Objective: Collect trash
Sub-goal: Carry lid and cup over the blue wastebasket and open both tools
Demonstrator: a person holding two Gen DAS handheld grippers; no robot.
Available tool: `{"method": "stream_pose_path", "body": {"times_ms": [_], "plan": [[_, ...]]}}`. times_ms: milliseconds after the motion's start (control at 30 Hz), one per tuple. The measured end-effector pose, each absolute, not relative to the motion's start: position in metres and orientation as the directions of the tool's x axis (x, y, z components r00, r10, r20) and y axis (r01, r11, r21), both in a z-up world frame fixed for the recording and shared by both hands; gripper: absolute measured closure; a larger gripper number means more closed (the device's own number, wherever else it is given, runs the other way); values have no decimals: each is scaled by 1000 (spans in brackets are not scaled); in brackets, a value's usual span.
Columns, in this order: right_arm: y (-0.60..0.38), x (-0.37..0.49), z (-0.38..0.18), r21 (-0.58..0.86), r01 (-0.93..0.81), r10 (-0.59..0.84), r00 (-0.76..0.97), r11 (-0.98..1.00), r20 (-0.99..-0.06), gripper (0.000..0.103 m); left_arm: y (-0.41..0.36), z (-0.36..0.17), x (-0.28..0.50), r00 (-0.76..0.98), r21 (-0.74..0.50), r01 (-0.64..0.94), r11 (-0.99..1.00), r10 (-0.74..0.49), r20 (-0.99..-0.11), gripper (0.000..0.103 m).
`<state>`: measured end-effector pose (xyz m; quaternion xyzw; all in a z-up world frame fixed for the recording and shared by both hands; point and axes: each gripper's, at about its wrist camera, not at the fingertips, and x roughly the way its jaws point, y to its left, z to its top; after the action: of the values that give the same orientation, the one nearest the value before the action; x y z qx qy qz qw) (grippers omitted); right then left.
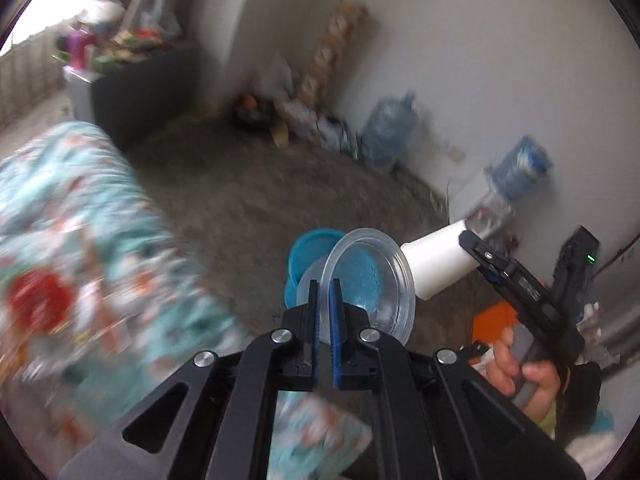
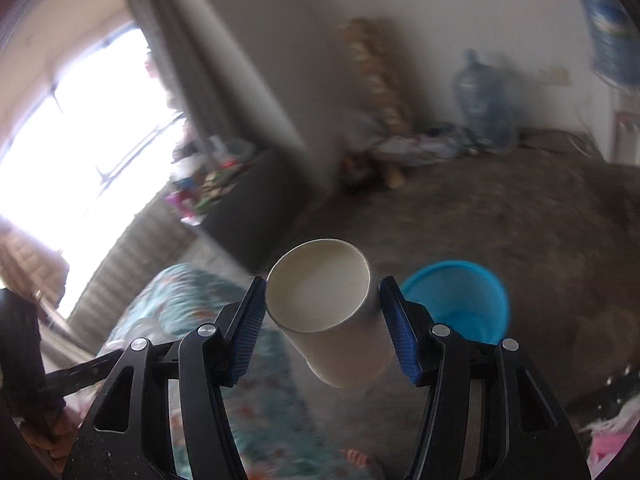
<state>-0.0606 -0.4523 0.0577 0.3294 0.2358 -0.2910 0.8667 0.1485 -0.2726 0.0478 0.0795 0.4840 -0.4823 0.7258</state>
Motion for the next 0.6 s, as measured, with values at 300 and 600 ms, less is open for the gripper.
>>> {"method": "stream_pose_path", "body": {"times_ms": [300, 600], "plan": [[-551, -35, -55, 452, 805, -328, 577, 385, -748, 47, -464, -84, 178, -68, -298, 798, 524, -413, -908, 99], [-590, -35, -114, 369, 878, -292, 455, 306, -841, 31, -493, -135, 200, -63, -328, 744, 583, -427, -902, 53]]}}
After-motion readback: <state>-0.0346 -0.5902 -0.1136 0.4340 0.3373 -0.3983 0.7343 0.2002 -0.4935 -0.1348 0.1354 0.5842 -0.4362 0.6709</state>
